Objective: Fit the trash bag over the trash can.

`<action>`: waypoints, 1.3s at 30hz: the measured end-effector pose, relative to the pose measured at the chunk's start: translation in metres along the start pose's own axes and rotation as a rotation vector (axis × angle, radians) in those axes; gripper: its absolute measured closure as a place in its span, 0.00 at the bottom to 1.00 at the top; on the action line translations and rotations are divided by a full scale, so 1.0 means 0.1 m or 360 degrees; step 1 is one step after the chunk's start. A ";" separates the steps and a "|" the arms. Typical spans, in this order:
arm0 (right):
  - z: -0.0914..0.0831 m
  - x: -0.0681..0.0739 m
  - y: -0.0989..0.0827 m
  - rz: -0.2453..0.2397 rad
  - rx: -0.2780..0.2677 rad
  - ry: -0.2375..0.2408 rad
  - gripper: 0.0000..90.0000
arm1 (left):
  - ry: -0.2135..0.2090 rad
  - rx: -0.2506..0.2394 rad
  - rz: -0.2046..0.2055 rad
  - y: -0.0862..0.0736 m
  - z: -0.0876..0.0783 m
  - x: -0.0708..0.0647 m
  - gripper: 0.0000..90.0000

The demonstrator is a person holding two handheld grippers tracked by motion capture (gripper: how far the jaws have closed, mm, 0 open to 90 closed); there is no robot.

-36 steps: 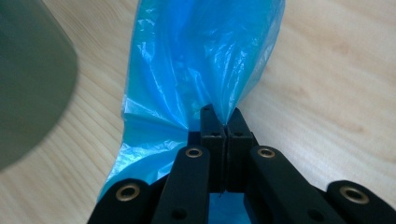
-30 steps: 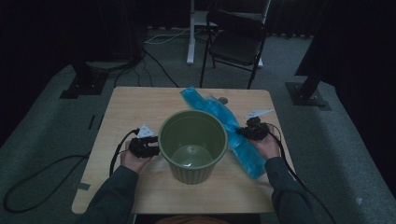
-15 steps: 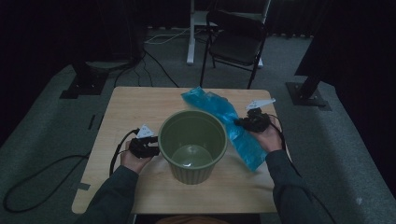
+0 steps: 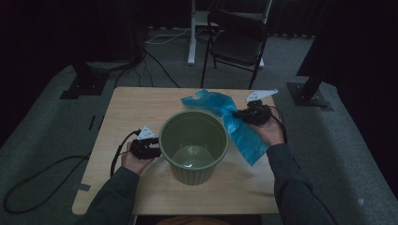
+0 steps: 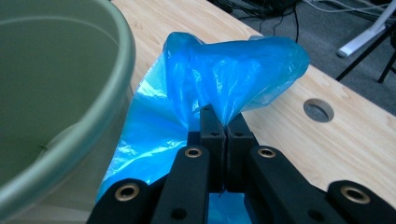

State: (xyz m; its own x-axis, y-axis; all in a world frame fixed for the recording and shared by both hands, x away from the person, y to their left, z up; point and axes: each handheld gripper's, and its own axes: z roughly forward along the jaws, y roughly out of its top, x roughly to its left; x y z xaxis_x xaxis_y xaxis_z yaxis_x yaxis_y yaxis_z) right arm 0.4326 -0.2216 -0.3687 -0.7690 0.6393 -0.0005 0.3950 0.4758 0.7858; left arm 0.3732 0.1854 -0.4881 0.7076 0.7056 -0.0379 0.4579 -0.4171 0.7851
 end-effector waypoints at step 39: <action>-0.19 0.22 0.59 -0.0147 -0.0097 0.0059 0.99 | -0.0029 -0.0018 -0.0008 -0.06 -0.17 -0.07 0.58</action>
State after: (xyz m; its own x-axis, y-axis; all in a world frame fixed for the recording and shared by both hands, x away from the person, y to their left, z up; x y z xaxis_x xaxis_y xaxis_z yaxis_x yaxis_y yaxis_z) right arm 0.4300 -0.1909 -0.3108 -0.8193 0.5710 -0.0526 0.2911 0.4933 0.8197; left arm 0.3562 0.1924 -0.4821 0.7150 0.6971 -0.0534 0.4558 -0.4069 0.7917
